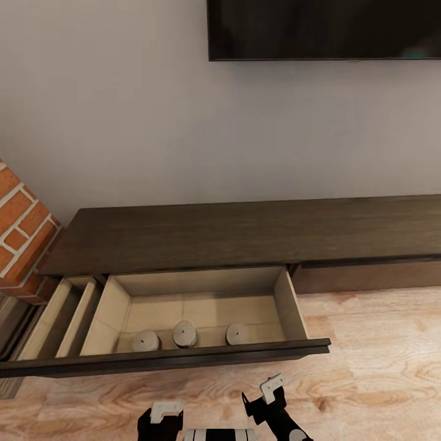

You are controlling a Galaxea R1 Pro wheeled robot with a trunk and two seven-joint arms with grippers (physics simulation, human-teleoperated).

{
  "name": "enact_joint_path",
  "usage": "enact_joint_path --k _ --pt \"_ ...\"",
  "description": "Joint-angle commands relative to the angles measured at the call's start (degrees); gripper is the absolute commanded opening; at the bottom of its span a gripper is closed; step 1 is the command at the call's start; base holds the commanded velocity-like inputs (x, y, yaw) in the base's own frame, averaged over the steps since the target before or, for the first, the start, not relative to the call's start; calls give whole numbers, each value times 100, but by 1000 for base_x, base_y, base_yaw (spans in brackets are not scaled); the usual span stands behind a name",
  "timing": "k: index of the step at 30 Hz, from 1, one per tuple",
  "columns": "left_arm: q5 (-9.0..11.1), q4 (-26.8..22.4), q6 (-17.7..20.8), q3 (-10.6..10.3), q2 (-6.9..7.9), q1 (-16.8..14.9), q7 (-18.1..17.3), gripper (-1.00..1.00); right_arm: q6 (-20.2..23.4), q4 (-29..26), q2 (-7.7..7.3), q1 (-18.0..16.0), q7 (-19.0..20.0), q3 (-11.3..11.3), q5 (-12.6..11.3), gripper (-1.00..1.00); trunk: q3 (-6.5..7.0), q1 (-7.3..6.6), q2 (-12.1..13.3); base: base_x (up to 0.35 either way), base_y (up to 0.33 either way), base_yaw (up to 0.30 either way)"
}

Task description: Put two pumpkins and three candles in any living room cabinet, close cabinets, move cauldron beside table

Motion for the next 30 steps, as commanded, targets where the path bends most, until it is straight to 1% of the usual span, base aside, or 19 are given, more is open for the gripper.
enact_joint_path --k 1,6,11,17,24,30 --pt "-1 -6 -45 1 1 -2 0 100 0 -6 9 0 0 -1 3 100 0 0 0 0 0 0" --pt "-3 -32 -120 3 2 -61 0 100 -7 -22 93 -9 0 -2 2 100 0 0 0 0 0 0" --pt "-3 -36 -133 3 14 -121 0 100 -9 -31 117 -32 0 -2 -4 100 0 0 0 21 0 0" --pt "-3 -110 -136 -1 85 -131 0 100 -13 -38 134 -81 0 -10 -15 100 0 0 0 172 0 0" --pt "-6 -136 -141 -8 98 -132 3 100 -17 -39 208 -99 0 -12 -17 100 0 0 0 41 0 0" --pt "-5 -142 -141 -2 129 -132 5 100 -21 -39 312 -105 0 -19 -24 100 0 0 0 16 0 0"
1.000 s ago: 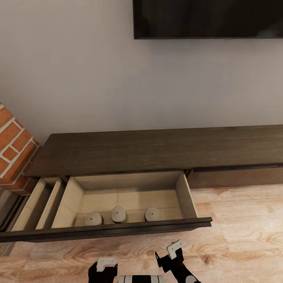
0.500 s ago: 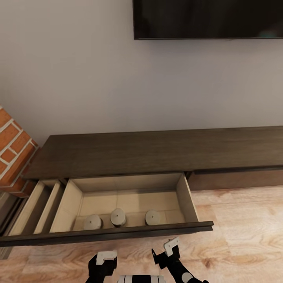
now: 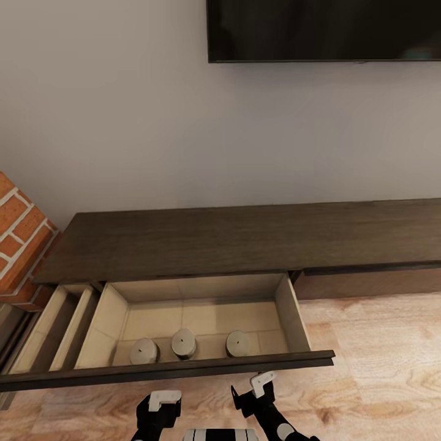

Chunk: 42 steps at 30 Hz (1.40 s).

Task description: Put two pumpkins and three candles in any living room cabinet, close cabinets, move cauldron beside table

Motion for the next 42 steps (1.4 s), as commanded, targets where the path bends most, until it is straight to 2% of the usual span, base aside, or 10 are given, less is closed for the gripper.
enact_joint_path --k 1,6,12,19,23,29,35,42 --pt "1 1 0 -1 2 0 -3 100 0 -50 5 -3 0 128 35 100 1 -1 0 120 0 0" --pt "1 1 -13 -5 5 0 -5 100 -9 -50 0 -3 -7 109 -1 100 1 -1 0 107 0 0" --pt "1 1 -159 -11 5 0 -6 100 -12 -50 -3 -3 -9 -71 -10 100 1 -1 0 8 0 0" --pt "-5 1 -168 -14 11 0 0 100 -23 -50 -11 -3 -9 -104 -16 100 1 -1 0 2 0 0" --pt "-6 -5 -167 -14 23 -6 21 100 -252 -44 -8 -3 -9 -205 -19 100 1 -1 0 0 0 0" --pt "-6 -364 -167 -24 160 -9 63 100 -333 -41 -3 -3 -9 -274 -27 100 1 -1 0 0 0 0" --pt "-15 -482 -159 -17 268 -9 64 100 -337 -42 -4 -3 -9 -279 -23 100 1 -1 0 0 0 0" --pt "-12 -500 -158 -14 294 -9 65 100 -344 -48 -11 -3 -9 -283 -19 100 1 -1 0 0 0 0"
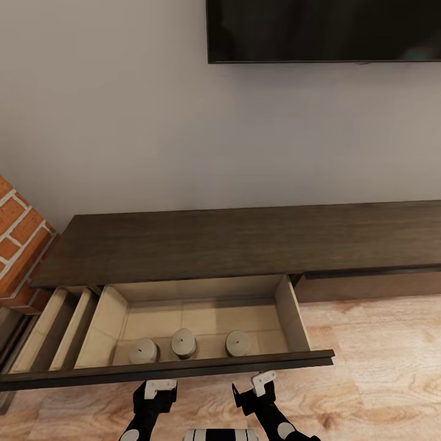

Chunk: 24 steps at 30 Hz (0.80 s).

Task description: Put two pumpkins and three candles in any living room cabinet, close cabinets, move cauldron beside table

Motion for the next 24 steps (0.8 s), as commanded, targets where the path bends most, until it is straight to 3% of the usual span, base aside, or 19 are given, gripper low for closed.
enact_joint_path --k 1,16,21,24 --pt "1 -1 0 1 0 1 0 100 -360 -12 -1 -5 -2 -111 -29 100 1 -1 0 0 0 0" --pt "5 -10 -8 2 -8 1 0 100 -462 -13 -11 -5 -2 -113 -72 100 1 -1 0 0 0 0" --pt "4 -9 -9 2 -6 1 0 100 -512 -13 -24 -5 -2 -105 -701 100 1 -1 0 0 0 0" --pt "4 -9 -9 2 -3 1 0 100 -518 -13 -27 -5 -2 -104 -895 100 1 -1 0 0 0 0"
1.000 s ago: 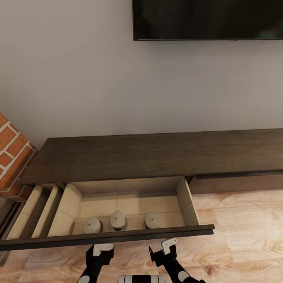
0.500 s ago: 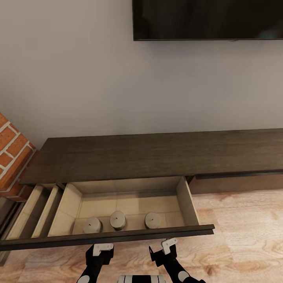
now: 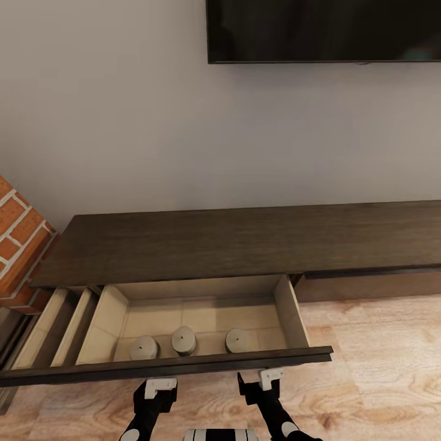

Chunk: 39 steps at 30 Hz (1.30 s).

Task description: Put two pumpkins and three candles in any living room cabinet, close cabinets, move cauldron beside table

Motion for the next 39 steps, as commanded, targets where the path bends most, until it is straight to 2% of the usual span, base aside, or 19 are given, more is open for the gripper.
enact_joint_path --k 1,13,35,39 --pt "0 2 0 0 0 0 0 100 -1 0 0 0 0 1 -28 100 0 0 0 0 0 0" --pt "1 2 0 0 4 0 0 100 -1 -8 7 0 -35 1 -65 100 0 0 0 43 0 0" --pt "1 2 0 2 4 0 0 100 -1 -5 8 0 -44 1 -65 100 0 0 0 330 0 0" --pt "1 1 -1 1 4 0 0 100 -144 -3 12 0 -44 1 -65 100 0 0 0 336 0 0"
